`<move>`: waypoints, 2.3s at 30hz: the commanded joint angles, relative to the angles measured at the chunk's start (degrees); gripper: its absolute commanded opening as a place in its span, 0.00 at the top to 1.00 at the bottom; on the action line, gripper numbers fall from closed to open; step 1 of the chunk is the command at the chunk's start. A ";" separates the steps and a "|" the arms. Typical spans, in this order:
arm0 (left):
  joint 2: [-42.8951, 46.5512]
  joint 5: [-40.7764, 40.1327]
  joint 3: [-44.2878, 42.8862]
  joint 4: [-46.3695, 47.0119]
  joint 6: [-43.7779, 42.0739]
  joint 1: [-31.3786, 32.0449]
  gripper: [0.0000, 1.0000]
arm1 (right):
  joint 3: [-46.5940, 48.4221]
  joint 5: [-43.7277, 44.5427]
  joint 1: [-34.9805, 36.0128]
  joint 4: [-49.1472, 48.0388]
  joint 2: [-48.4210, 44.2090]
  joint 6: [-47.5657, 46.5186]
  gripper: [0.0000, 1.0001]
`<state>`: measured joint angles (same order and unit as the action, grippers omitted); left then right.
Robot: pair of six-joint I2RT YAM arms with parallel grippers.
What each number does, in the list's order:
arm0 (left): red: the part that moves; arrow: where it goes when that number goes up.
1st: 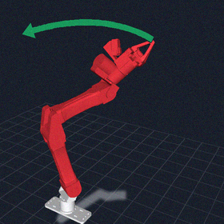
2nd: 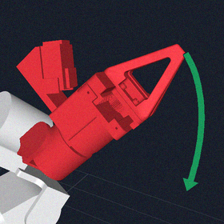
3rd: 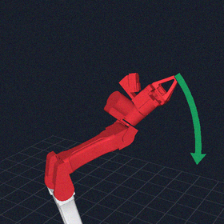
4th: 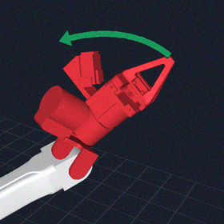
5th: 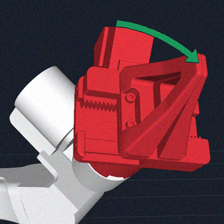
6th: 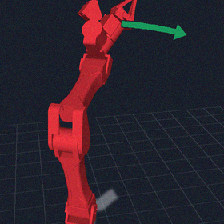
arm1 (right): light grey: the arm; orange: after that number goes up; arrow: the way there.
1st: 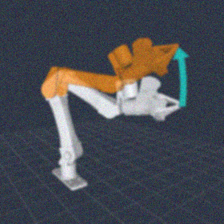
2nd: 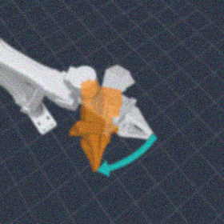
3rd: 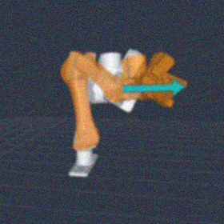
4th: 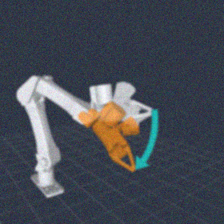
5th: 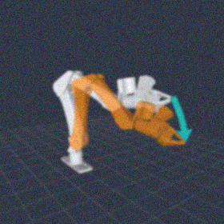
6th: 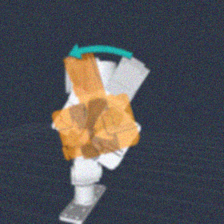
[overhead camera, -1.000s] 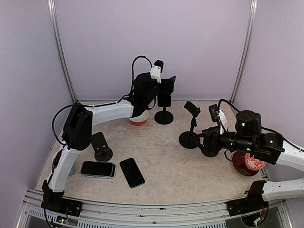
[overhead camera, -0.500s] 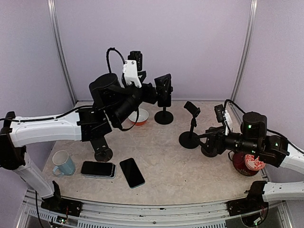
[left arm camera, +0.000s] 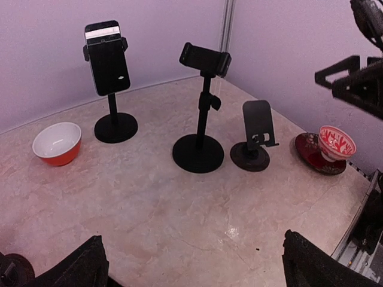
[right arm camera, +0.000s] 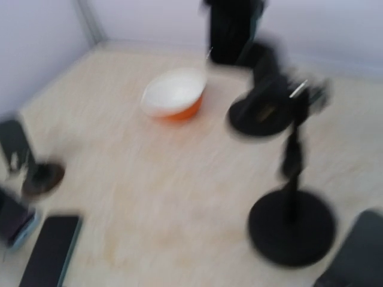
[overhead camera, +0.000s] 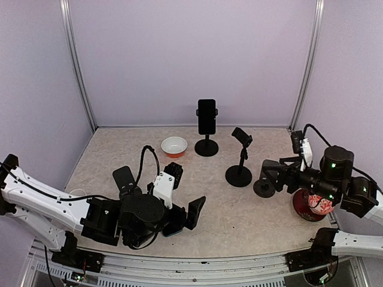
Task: Place the phone on the phone stand
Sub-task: Pick up the phone stand at the center of the board.
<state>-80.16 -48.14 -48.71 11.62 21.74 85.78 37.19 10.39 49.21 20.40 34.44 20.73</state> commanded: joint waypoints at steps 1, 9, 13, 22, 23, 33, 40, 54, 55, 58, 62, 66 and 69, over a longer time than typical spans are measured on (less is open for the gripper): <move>0.98 -6.53 1.42 -6.61 8.52 2.56 0.01 | 0.69 9.77 -0.36 1.84 -5.55 -1.84 0.12; -3.12 -8.49 0.01 -6.91 13.91 1.37 0.01 | 1.37 8.10 -0.37 -0.64 -2.55 -3.64 0.11; -4.83 -10.96 -2.14 -10.61 16.76 1.26 0.01 | 3.91 7.72 -0.36 -3.68 4.17 -4.18 0.11; -3.21 -10.51 2.60 -15.19 28.19 0.88 0.01 | 7.81 7.08 -6.16 -15.55 20.97 -1.03 0.18; -2.78 -10.48 2.87 -16.54 29.97 0.93 0.01 | 7.81 5.82 -7.39 -17.34 22.23 -0.32 0.19; 1.40 -13.94 4.04 -28.09 39.54 2.85 0.01 | 11.86 -16.23 -20.15 -28.53 36.77 5.10 0.29; 2.23 -14.55 4.92 -29.25 41.15 3.08 0.01 | 14.69 -21.99 -20.47 -30.21 41.42 6.59 0.52; -0.59 -14.34 3.71 -26.60 38.57 2.27 0.01 | 14.98 -30.57 -20.38 -23.65 33.18 1.05 1.00; -0.87 -14.19 3.71 -26.30 38.32 2.21 0.01 | 15.00 -32.15 -20.38 -23.30 32.43 0.54 1.00; -1.72 -14.20 3.58 -26.48 38.60 2.12 0.01 | 16.01 -37.65 -20.36 -21.38 31.17 -1.00 1.00; -2.23 -13.85 3.24 -26.37 38.57 2.20 0.01 | 17.70 -47.28 -20.19 -18.19 31.93 -2.33 1.00; -2.25 -14.68 2.94 -26.62 38.20 2.05 0.01 | 17.02 -55.79 -18.01 -18.68 33.04 -4.31 1.00; -1.88 -14.79 2.83 -26.24 37.39 2.03 0.01 | 17.55 -60.15 -16.12 -18.23 34.80 -7.00 1.00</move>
<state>-82.04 -61.89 -44.36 -15.44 60.80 88.14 51.81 -38.72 30.74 5.50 68.14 18.52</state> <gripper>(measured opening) 0.989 0.202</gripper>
